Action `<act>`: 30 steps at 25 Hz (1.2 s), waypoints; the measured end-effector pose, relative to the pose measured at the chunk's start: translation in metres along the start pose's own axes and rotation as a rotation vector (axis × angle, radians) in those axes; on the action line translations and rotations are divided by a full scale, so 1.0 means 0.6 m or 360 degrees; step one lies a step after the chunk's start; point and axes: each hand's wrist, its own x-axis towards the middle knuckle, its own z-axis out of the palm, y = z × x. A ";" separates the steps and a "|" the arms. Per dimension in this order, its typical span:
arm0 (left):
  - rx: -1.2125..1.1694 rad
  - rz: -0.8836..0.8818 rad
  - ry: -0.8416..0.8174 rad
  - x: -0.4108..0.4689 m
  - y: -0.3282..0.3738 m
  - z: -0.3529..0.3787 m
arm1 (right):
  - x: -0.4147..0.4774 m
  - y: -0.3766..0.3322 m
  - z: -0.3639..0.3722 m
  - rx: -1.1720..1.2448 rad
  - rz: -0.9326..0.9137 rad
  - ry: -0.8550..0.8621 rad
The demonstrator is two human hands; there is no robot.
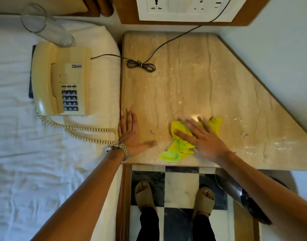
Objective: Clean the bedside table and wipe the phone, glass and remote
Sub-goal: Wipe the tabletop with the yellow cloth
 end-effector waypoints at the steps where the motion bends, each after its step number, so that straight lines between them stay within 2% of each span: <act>1: -0.0048 0.0009 0.0061 0.000 0.003 0.003 | -0.029 0.017 -0.001 0.0009 0.0198 0.0025; 2: -0.0085 0.0013 0.0147 0.005 0.005 0.003 | -0.049 0.033 -0.001 0.0082 0.0457 0.0047; 4: -0.0140 0.0021 0.0373 0.033 0.011 -0.009 | -0.051 0.051 -0.006 0.0510 0.1029 0.0052; 6: -0.0136 -0.0006 0.0582 0.088 0.013 -0.035 | 0.005 0.054 -0.013 0.0884 0.1445 0.0114; 9: -0.0164 -0.0042 0.0819 0.161 0.014 -0.071 | 0.137 0.039 -0.030 0.0927 0.1666 0.0318; 11: -0.0276 -0.0061 0.0960 0.185 0.009 -0.076 | 0.222 0.041 -0.042 0.0842 0.1616 0.0419; 15: -0.0435 -0.0041 0.1084 0.202 0.003 -0.070 | 0.310 0.034 -0.045 0.0427 0.1166 0.0454; 18: -0.0501 0.0000 0.1089 0.203 -0.002 -0.075 | 0.279 -0.021 -0.026 0.0346 0.0807 0.0455; 23: -0.0455 0.0004 0.1116 0.205 -0.004 -0.073 | 0.127 -0.196 0.015 0.0414 0.0406 0.0191; 26: -0.0416 -0.0010 0.1134 0.205 -0.004 -0.071 | 0.101 -0.170 0.026 0.0287 -0.0008 0.0150; 28: -0.0429 0.0025 0.1175 0.207 -0.001 -0.069 | 0.164 -0.124 0.010 0.0238 0.0044 0.0202; 30: -0.0444 -0.0024 0.1214 0.208 -0.005 -0.067 | 0.246 -0.097 -0.018 0.0288 0.0332 0.0268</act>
